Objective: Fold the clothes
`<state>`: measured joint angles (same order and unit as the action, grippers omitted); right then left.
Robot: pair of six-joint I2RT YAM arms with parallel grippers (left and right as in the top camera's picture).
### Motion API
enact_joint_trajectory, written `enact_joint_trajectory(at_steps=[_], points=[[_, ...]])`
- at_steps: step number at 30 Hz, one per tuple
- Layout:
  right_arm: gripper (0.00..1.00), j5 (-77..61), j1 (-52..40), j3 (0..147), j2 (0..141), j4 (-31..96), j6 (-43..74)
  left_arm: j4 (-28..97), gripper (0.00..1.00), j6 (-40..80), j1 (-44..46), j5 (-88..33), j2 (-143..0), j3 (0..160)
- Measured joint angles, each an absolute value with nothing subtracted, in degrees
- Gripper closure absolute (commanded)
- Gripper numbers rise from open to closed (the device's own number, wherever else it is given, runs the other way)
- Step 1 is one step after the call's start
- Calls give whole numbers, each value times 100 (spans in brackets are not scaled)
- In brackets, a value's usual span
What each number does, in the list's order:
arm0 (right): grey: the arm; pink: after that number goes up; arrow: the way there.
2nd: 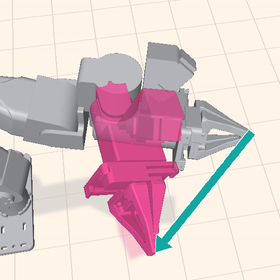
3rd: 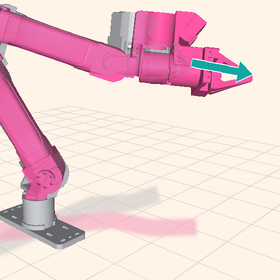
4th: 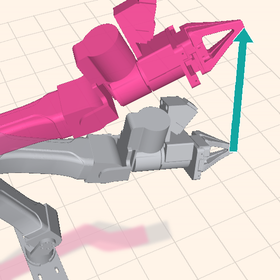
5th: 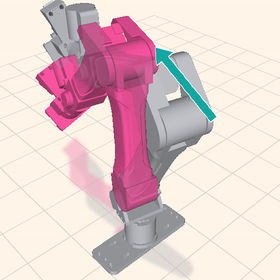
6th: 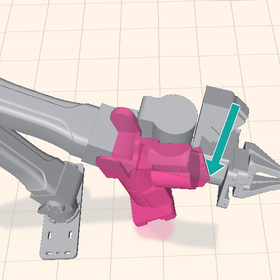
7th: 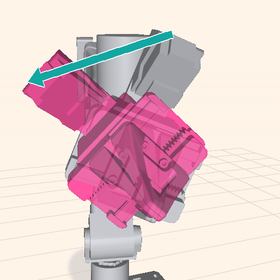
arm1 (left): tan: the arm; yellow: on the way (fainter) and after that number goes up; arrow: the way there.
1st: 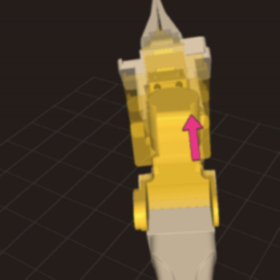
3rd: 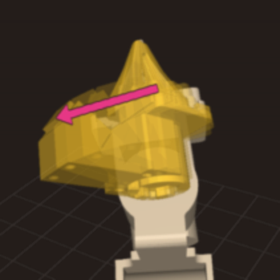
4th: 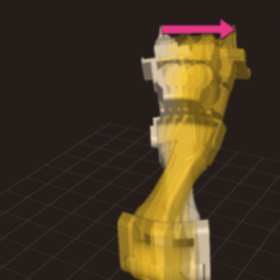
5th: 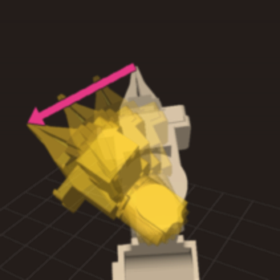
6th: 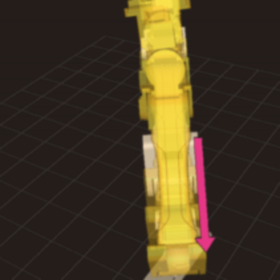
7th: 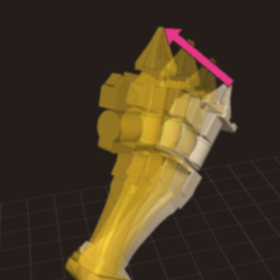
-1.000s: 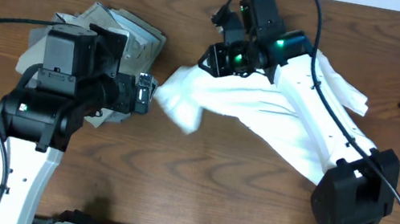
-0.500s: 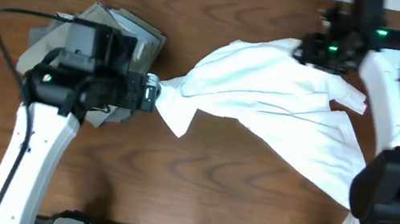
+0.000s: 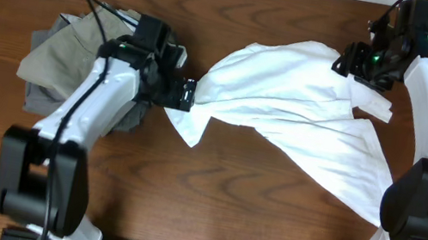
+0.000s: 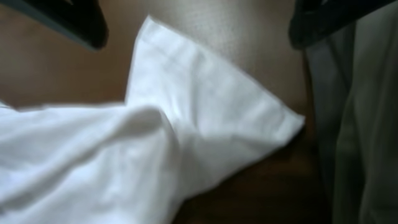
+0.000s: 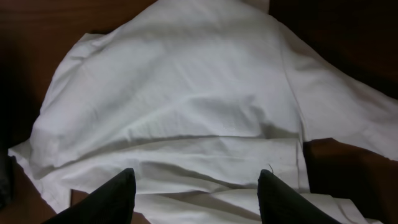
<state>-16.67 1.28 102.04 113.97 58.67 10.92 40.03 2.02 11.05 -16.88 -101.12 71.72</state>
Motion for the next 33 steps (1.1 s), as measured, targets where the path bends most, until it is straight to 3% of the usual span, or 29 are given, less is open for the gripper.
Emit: enact_joint_trajectory(at_steps=[2, 6, 9, 11, 16, 24, 27, 33], points=[[39, -1667, 106, 10204, 11397, 5870, 1092, 3726, 31, 283, 1105, -1649, -10302, 7172], [39, -1667, 69, 10204, 11397, 5872, 1092, 3293, 33, 543, 1105, -1625, -10652, 7172], [39, -1667, 67, 10204, 11397, 5876, 1092, 3247, 32, 788, 1105, -1632, -10919, 7172], [39, -1667, 64, 10204, 11397, 5889, 1092, 3245, 20, 910, 1105, -1658, -11093, 7172], [39, -1667, 43, 10204, 11397, 5896, 1092, 3026, 20, 1192, 1105, -1796, -11260, 7205], [39, -1667, 38, 10204, 11399, 5909, 1094, 2484, 68, 1678, 1105, -1831, -11343, 7205], [39, -1667, 38, 10204, 11399, 5909, 1092, 2436, 94, 1824, 1105, -1855, -11343, 7205], [39, -1667, 38, 10204, 11399, 5909, 1092, 2565, 94, 1846, 1105, -1918, -11340, 7207]])
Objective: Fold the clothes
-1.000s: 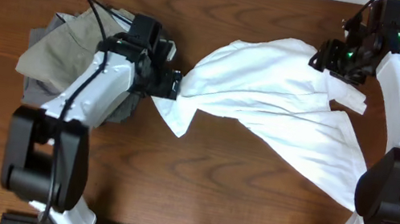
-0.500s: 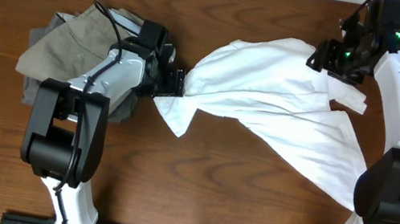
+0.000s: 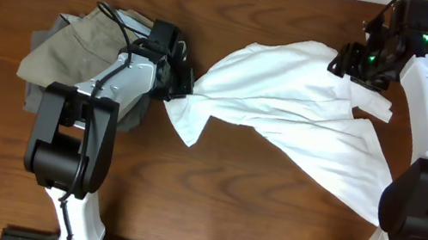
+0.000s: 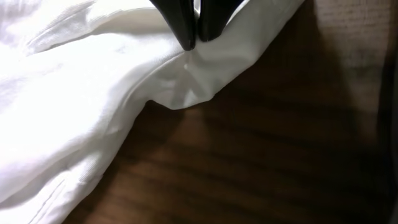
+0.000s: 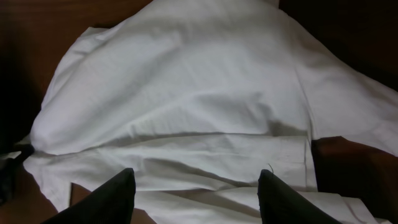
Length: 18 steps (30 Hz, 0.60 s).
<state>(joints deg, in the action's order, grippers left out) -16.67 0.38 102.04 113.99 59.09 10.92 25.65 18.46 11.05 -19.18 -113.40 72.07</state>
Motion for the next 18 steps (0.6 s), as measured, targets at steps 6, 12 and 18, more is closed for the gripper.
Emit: enact_joint_trajectory(at_steps=[6, 12, 18], points=[[43, -1601, 38, 10204, 11397, 5937, 1083, 2825, 94, 1844, 1105, -1835, -10818, 7205], [52, -1282, 40, 10110, 11399, 5986, 1037, 3395, 94, 1817, 1105, -1234, -9312, 7216], [44, -1337, 38, 9500, 11402, 5618, 950, 3900, 94, 1750, 1105, -445, -8499, 7216]])
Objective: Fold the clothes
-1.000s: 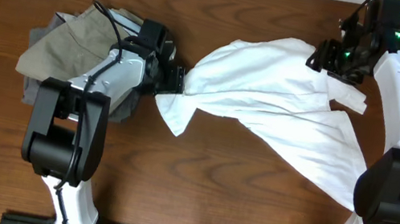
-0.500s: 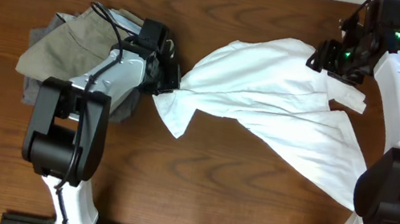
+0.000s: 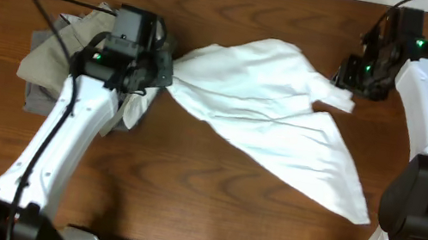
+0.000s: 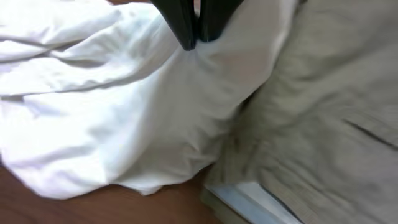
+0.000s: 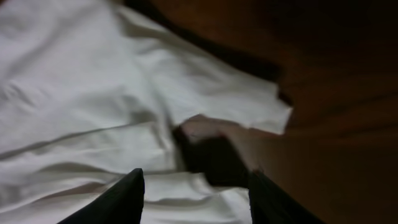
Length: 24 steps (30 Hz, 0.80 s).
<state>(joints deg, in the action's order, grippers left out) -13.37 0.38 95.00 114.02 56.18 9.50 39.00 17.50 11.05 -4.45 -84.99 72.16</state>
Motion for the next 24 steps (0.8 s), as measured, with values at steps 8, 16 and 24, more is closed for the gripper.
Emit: enact_joint_trajectory(at_steps=[8, 16, 24], points=[[46, -2152, -169, 8291, 11450, 4491, 731, 4036, 94, 1667, 1105, -226, -8433, 7216], [51, -2580, -589, 7806, 11491, 3857, 384, 4047, 94, 1649, 1105, -209, -8433, 7216], [52, -2239, -777, 7804, 11491, 3542, 316, 4047, 94, 1649, 1105, -189, -8433, 7216]])
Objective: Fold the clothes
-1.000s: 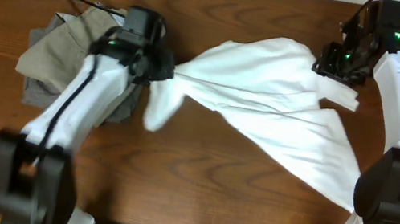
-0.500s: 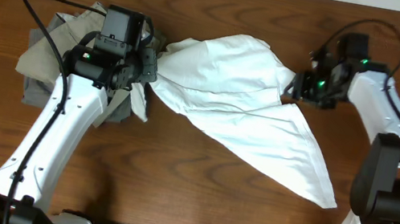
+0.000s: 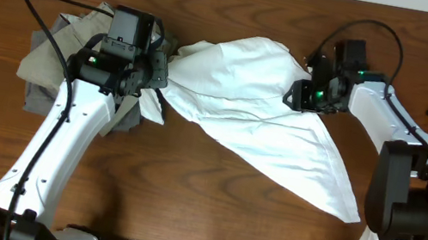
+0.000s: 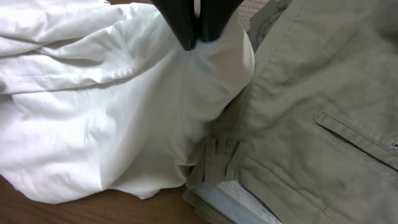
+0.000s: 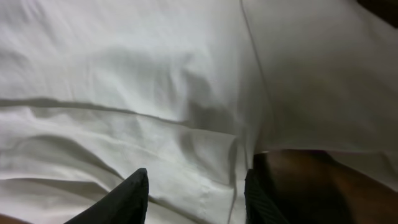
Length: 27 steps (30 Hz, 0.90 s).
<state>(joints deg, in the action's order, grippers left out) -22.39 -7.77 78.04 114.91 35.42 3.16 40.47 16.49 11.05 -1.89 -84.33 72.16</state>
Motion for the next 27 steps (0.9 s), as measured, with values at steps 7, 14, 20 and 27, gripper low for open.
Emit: enact_joint_trajectory(at_steps=[7, 14, 20, 27], points=[[67, -1951, -884, 7725, 11491, 3524, 270, 4045, 94, 1649, 1105, -161, -8433, 7216], [92, -1863, -1004, 7609, 11491, 3391, 296, 4047, 94, 1649, 1105, -148, -8433, 7216], [99, -1852, -1031, 7605, 11489, 3232, 366, 4047, 94, 1649, 1105, -145, -8433, 7216], [99, -1855, -827, 7605, 10678, 3446, 381, 4045, 94, 1636, 1105, -145, -8433, 7216]])
